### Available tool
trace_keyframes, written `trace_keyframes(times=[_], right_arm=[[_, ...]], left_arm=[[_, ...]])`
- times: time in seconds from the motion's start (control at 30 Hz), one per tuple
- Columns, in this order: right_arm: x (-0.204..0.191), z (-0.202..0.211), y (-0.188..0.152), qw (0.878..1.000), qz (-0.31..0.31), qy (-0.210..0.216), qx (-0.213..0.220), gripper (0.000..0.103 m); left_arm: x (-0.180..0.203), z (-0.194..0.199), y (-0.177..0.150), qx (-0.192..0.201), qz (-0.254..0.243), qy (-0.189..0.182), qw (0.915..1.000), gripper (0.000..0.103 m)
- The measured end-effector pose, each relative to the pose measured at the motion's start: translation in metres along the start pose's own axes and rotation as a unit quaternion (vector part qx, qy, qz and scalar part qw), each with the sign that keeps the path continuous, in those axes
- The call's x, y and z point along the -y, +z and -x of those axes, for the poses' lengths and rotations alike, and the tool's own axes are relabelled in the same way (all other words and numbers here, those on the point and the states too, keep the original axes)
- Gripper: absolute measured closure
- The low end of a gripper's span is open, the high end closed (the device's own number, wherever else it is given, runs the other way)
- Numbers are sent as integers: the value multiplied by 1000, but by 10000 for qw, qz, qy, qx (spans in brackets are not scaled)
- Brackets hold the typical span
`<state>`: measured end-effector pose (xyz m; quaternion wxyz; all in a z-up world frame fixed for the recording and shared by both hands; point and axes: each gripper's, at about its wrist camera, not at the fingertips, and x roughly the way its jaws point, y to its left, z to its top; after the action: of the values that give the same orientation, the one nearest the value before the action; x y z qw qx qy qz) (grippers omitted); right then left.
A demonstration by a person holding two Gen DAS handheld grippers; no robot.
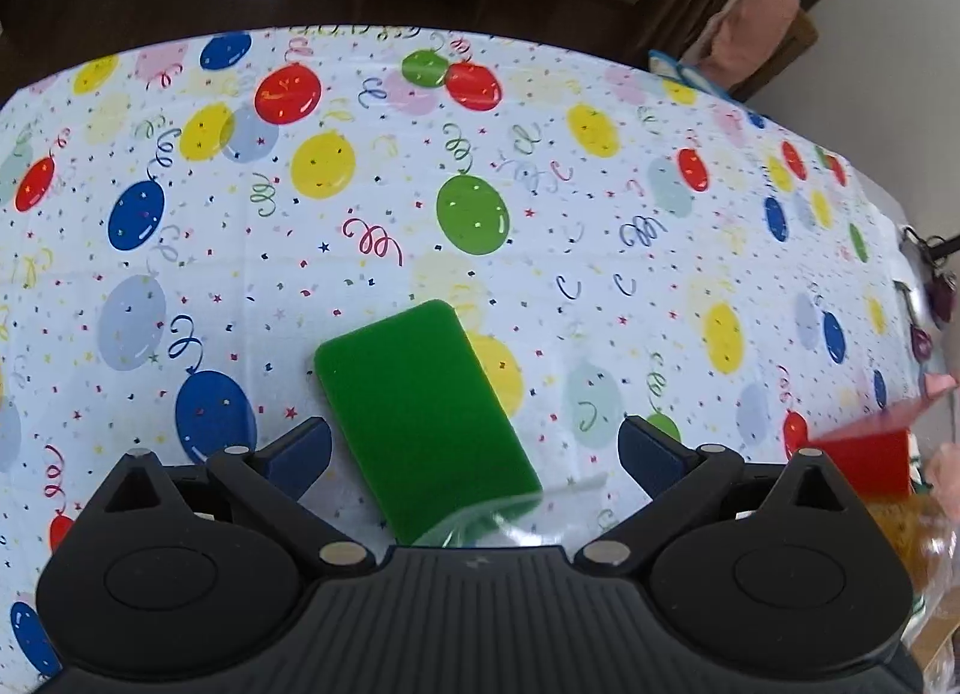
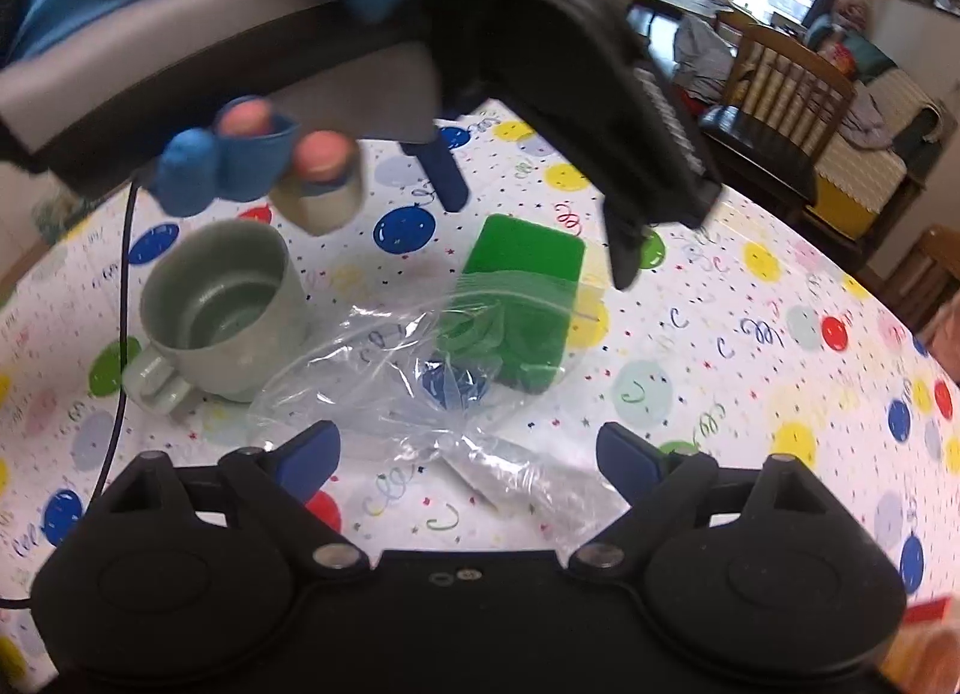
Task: Organize soft objects
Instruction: 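Grasp the green sponge with the left tool while the right tool grasps the clear plastic bag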
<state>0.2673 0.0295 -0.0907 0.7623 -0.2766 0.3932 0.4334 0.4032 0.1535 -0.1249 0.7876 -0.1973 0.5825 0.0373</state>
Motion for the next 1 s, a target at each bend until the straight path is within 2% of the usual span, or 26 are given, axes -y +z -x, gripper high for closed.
trace_keyframes(times=[0.17,0.27,0.33,0.37,0.47,0.57,0.73,0.8,0.87,0.9,1.0], right_arm=[[-3,-18,5,9993,321,-19,-196,21],[-10,-26,4,9966,764,-31,-294,24],[-12,-32,2,9947,942,-5,-399,37],[-13,-34,0,9941,985,18,-455,39],[-16,-39,-6,9919,1156,9,-518,41],[-19,-40,-9,9907,1254,-93,-520,45],[-19,-38,-13,9899,1288,-243,-544,70],[-22,-38,-16,9875,1415,-392,-566,73],[-25,-37,-19,9863,1477,-490,-539,74],[-27,-36,-20,9858,1495,-549,-526,74],[-30,-33,-23,9854,1474,-700,-487,75]], left_arm=[[2,-23,4,-204,92,129,9997,1],[1,-33,4,-293,93,178,9994,1],[0,-38,4,-306,15,292,9991,1],[-1,-40,4,-312,3,322,9990,1],[-5,-45,4,-327,39,337,9989,1],[-7,-49,2,-290,77,507,9983,1],[-7,-52,1,-222,51,568,9981,2],[-5,-53,0,-175,10,634,9978,2],[-4,-53,-2,-151,-25,685,9975,8],[-5,-53,-2,-140,-30,690,9975,19],[-7,-53,-5,-140,47,588,9982,21]])
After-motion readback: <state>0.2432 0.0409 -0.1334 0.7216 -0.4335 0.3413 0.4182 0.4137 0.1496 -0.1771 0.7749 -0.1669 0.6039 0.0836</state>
